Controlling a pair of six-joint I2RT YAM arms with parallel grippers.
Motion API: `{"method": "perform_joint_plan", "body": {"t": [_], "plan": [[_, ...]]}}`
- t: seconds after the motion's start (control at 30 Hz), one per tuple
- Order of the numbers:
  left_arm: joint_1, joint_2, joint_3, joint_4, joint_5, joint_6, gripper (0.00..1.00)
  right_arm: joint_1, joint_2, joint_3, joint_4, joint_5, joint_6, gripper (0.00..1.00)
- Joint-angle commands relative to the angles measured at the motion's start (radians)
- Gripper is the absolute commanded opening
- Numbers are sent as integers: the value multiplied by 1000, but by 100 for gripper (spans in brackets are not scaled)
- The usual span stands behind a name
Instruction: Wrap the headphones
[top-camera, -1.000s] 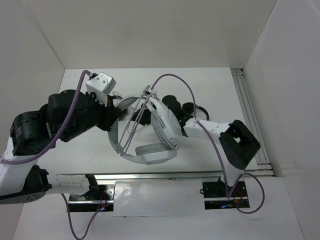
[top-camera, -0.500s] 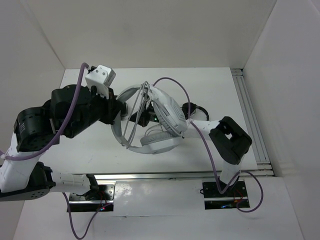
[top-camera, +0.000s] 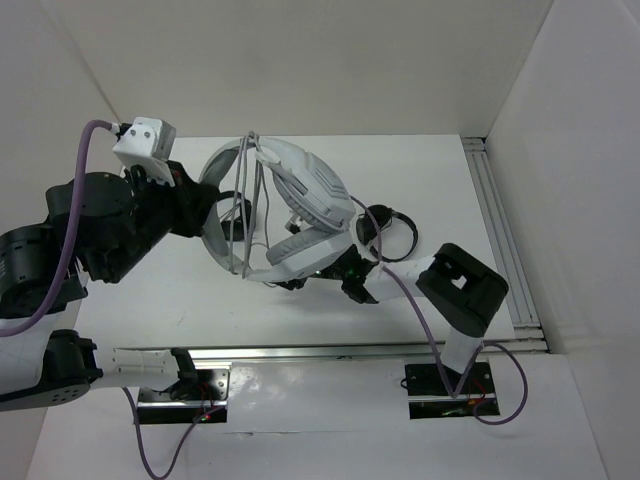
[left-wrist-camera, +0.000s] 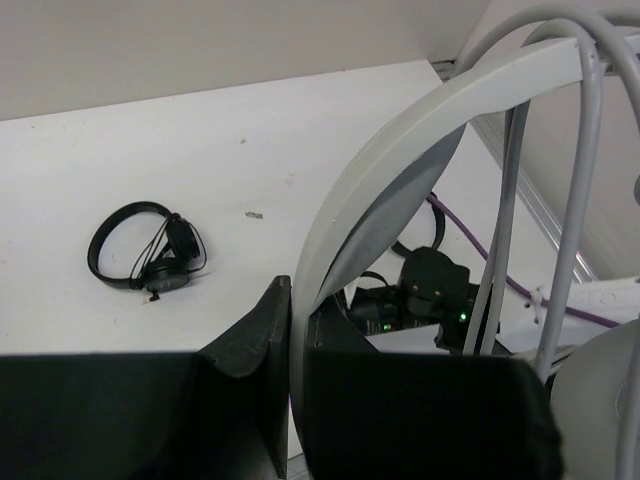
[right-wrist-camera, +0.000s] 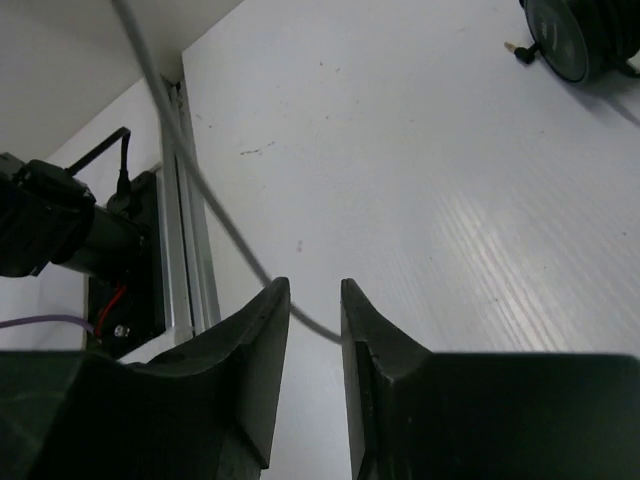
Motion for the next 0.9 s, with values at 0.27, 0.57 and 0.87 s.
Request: {"method": "perform_joint_plan", "body": {"t": [0.27,0.57,0.87], "plan": [[-4,-32,-2,167,-44,-41,0,-107,-418,-98,32,185,-54,66],[-4,-32,-2,167,-25,-50,0,-156,-557,-32,-103,-38,-100,77],[-4,-14,16,158,-15,-69,0,-99,-404,112,-80,-44,-83,78]]}}
